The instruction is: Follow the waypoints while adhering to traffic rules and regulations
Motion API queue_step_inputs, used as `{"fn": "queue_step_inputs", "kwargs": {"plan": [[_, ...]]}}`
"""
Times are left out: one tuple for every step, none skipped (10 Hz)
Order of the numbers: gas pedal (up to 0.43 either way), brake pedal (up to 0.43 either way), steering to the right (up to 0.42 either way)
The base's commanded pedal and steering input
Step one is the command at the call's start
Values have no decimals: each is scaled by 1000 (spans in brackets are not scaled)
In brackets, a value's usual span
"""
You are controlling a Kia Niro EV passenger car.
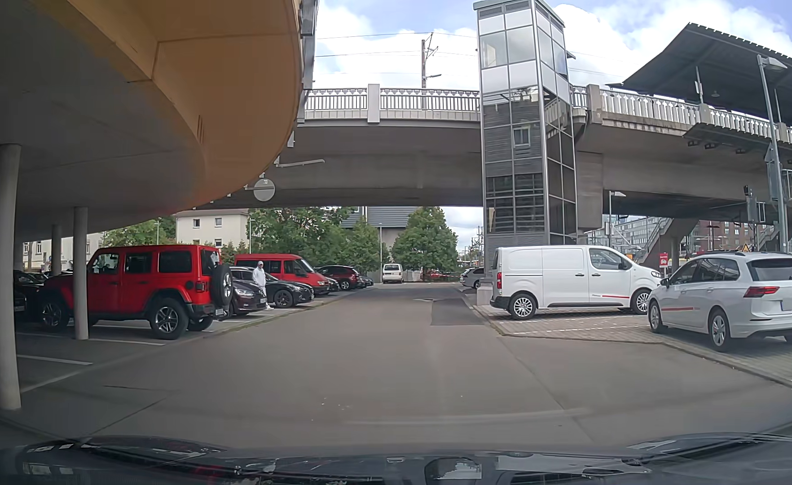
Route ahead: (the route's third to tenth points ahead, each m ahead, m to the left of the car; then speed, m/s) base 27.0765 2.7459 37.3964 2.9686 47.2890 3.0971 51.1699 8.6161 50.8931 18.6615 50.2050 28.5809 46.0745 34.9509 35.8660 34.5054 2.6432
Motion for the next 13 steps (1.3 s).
{"fn": "queue_step_inputs", "kwargs": {"plan": [[0,0,-37],[0,0,-32],[0,0,-29],[0,0,-26],[0,0,-23],[0,0,-21],[0,0,-20],[0,0,-19],[0,0,-16],[0,0,-13],[0,0,-13],[8,0,-13],[20,0,-13]]}}
